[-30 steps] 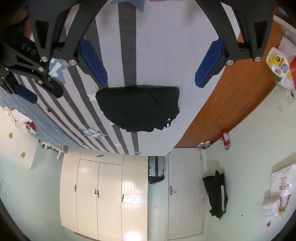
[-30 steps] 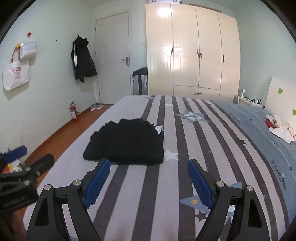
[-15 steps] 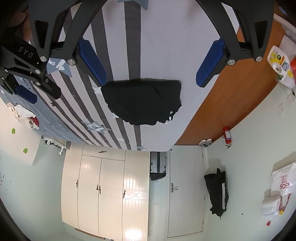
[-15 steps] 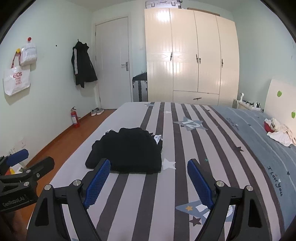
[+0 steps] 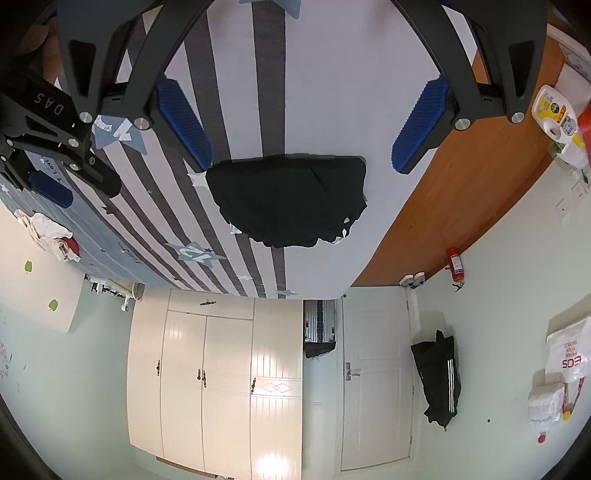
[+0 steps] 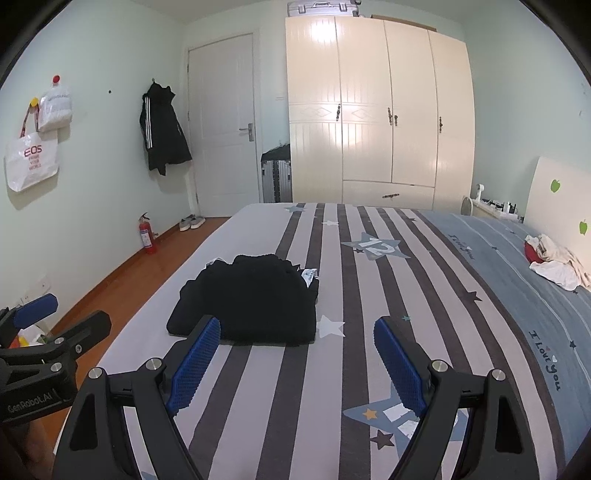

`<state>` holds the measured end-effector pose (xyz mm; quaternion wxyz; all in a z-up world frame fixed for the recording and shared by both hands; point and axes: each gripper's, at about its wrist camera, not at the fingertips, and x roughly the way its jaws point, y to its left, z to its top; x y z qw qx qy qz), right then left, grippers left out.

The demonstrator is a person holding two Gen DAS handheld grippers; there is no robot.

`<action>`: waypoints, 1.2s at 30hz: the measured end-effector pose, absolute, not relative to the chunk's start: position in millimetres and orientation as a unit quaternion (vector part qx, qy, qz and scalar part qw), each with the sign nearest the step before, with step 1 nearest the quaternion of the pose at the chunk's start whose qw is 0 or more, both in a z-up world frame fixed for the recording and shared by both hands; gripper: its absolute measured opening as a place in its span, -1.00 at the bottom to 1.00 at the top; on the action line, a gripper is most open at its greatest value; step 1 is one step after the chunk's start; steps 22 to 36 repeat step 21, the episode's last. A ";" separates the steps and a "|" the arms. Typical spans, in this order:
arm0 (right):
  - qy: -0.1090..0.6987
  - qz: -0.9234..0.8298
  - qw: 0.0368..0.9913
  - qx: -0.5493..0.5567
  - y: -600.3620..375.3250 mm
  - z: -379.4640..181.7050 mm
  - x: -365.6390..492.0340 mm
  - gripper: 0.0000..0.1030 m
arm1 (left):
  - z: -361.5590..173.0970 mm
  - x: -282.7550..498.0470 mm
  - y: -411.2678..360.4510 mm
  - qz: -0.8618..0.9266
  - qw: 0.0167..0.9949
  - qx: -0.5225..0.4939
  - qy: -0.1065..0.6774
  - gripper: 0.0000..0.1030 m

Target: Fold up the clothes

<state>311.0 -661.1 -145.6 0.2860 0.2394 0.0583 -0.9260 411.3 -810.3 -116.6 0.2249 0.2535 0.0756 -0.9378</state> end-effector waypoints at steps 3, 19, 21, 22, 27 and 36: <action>0.056 -0.926 0.285 0.239 -660.1 -144.3 311.6 0.60 | -116.0 411.6 -808.9 -0.938 0.223 0.254 0.075 0.89; 0.056 -0.927 0.285 0.238 -661.1 -142.2 313.3 0.60 | -115.3 413.5 -806.8 -0.941 0.221 0.248 0.070 0.90; 0.056 -0.927 0.285 0.236 -661.1 -141.4 313.4 0.60 | -114.9 414.7 -807.1 -0.941 0.224 0.246 0.069 0.90; 0.056 -0.927 0.285 0.236 -661.1 -141.4 313.4 0.60 | -114.9 414.7 -807.1 -0.941 0.224 0.246 0.069 0.90; 0.056 -0.927 0.285 0.236 -661.1 -141.4 313.4 0.60 | -114.9 414.7 -807.1 -0.941 0.224 0.246 0.069 0.90; 0.056 -0.927 0.285 0.236 -661.1 -141.4 313.4 0.60 | -114.9 414.7 -807.1 -0.941 0.224 0.246 0.069 0.90</action>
